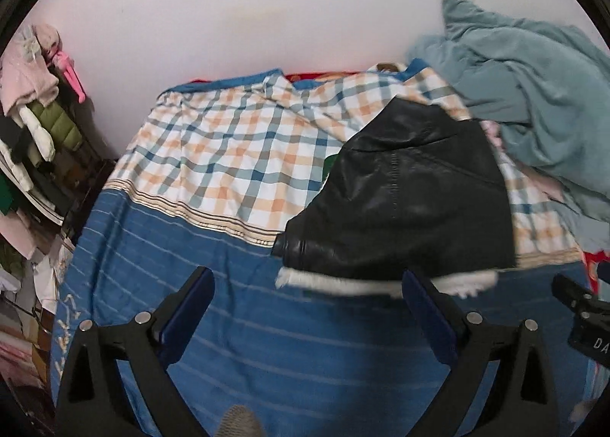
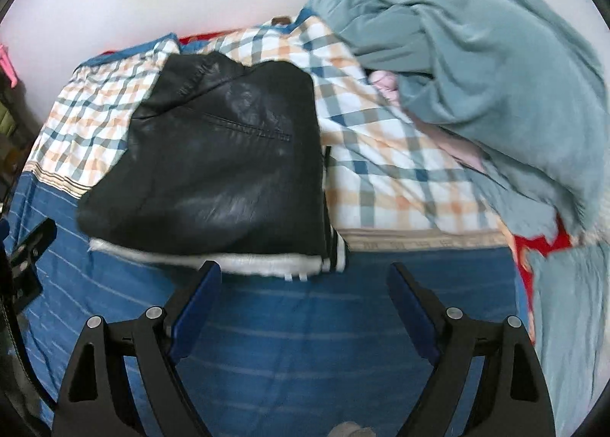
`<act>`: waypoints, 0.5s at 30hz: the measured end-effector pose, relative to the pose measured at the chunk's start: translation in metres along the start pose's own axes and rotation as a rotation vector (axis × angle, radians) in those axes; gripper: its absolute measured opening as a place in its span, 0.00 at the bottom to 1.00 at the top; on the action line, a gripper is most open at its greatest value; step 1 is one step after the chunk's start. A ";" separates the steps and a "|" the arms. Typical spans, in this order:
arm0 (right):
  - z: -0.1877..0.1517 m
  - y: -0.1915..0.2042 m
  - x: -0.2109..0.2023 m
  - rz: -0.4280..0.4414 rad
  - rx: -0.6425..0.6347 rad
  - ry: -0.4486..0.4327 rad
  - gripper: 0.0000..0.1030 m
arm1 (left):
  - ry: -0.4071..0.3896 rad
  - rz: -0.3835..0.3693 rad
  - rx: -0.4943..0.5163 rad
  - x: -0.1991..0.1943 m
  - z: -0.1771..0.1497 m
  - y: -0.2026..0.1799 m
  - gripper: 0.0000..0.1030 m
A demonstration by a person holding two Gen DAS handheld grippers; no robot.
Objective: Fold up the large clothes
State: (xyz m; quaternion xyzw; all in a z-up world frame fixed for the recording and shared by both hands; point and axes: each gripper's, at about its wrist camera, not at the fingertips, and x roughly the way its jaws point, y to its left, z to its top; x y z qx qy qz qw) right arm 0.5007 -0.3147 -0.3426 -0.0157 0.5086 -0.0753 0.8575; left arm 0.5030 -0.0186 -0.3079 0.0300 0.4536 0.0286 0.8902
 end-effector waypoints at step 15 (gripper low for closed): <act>-0.117 -0.021 -0.335 -0.073 0.094 -0.220 0.87 | -0.123 -0.093 -0.004 -0.256 -0.038 0.043 0.98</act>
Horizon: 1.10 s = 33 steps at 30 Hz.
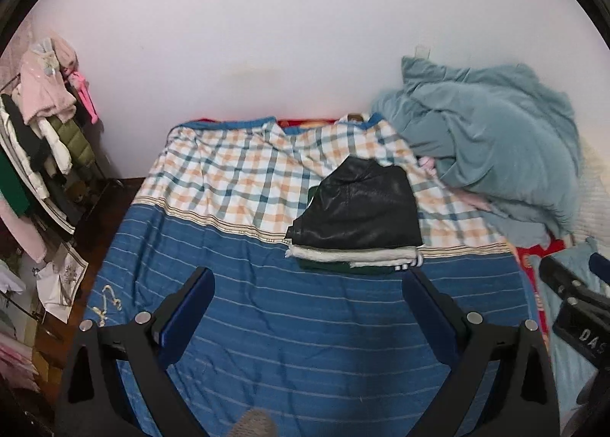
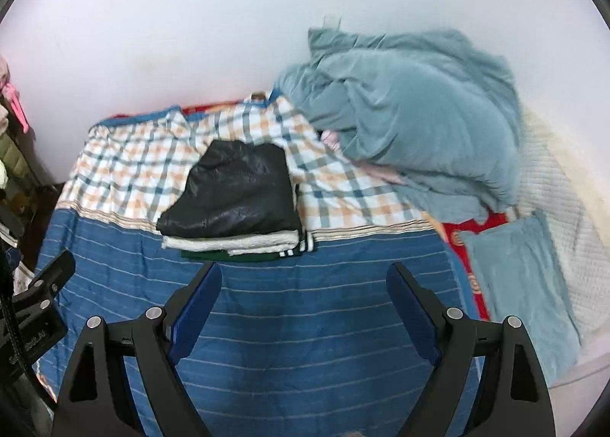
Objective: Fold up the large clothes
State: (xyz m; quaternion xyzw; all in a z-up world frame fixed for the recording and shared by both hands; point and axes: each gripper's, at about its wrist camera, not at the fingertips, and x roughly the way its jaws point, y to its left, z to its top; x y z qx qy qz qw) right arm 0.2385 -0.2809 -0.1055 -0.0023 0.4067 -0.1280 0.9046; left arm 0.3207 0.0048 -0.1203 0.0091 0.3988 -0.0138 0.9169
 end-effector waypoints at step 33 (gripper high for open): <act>-0.050 -0.061 -0.247 0.084 -0.027 -0.197 0.87 | -0.156 0.016 -0.003 -0.179 -0.036 -0.010 0.98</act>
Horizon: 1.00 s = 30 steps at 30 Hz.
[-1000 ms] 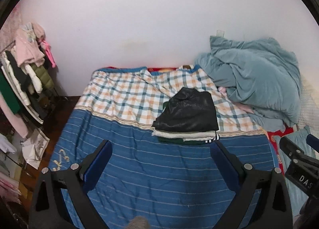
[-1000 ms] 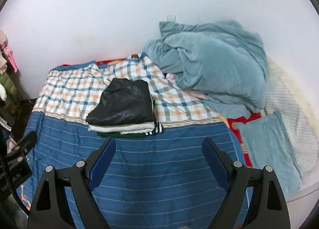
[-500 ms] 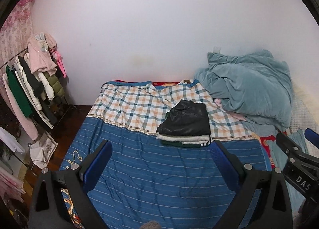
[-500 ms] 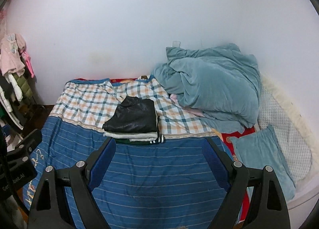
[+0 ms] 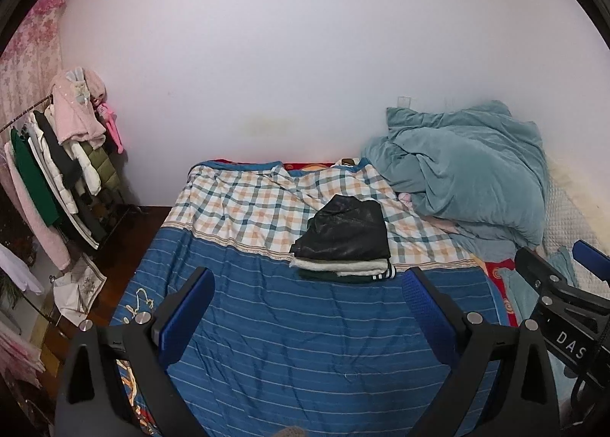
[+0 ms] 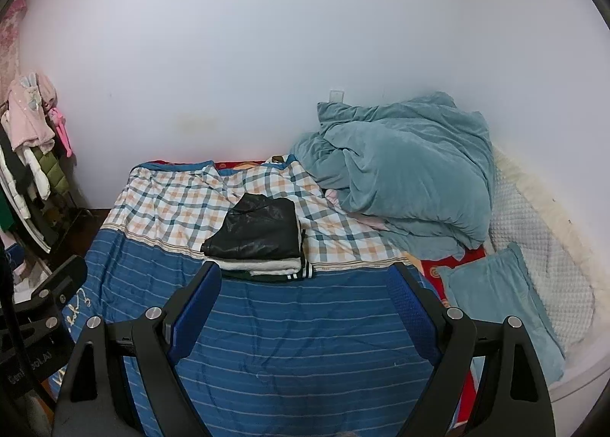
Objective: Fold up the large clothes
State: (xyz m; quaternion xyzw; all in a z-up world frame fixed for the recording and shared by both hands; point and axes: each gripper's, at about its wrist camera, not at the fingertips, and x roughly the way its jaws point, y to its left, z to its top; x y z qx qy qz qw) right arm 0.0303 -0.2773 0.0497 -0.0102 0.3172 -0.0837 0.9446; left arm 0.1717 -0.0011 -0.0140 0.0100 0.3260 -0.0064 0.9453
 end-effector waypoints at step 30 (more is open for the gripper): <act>-0.006 0.005 -0.015 0.030 -0.010 -0.009 0.89 | -0.022 0.028 -0.017 -0.015 -0.001 0.003 0.98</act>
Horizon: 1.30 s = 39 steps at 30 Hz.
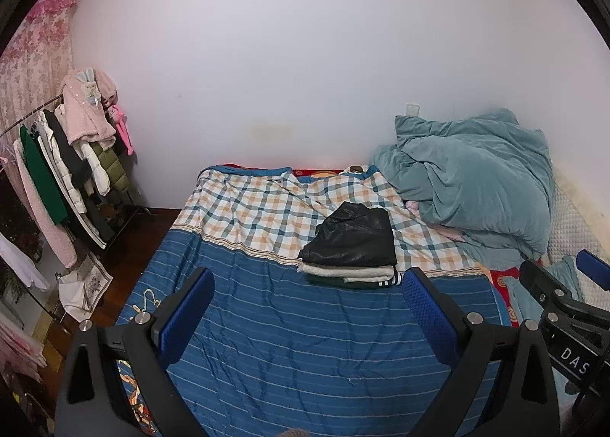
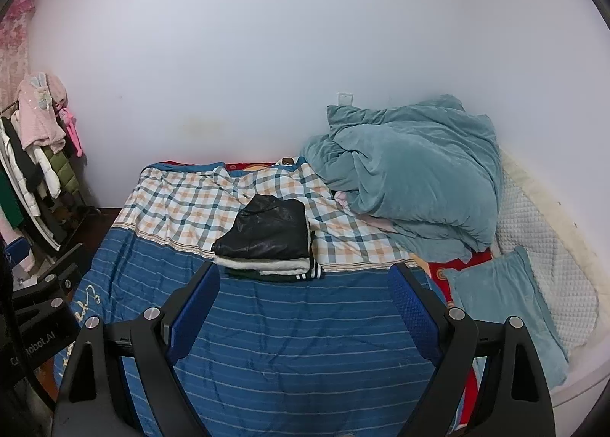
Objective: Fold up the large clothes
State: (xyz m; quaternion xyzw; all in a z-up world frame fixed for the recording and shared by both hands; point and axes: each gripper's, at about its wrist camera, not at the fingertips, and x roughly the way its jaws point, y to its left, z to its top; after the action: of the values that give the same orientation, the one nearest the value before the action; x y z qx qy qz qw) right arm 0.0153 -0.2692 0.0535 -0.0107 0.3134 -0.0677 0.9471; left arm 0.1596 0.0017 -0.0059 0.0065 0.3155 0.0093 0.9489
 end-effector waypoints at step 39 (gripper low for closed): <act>0.004 0.004 0.005 0.003 0.020 -0.007 0.89 | -0.008 0.005 0.008 -0.001 0.009 0.008 0.98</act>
State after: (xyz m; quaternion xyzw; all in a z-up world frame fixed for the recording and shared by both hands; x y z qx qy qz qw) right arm 0.0221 -0.2661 0.0533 -0.0008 0.3093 -0.0694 0.9484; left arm 0.1641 0.0093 0.0019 0.0110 0.3119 0.0105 0.9500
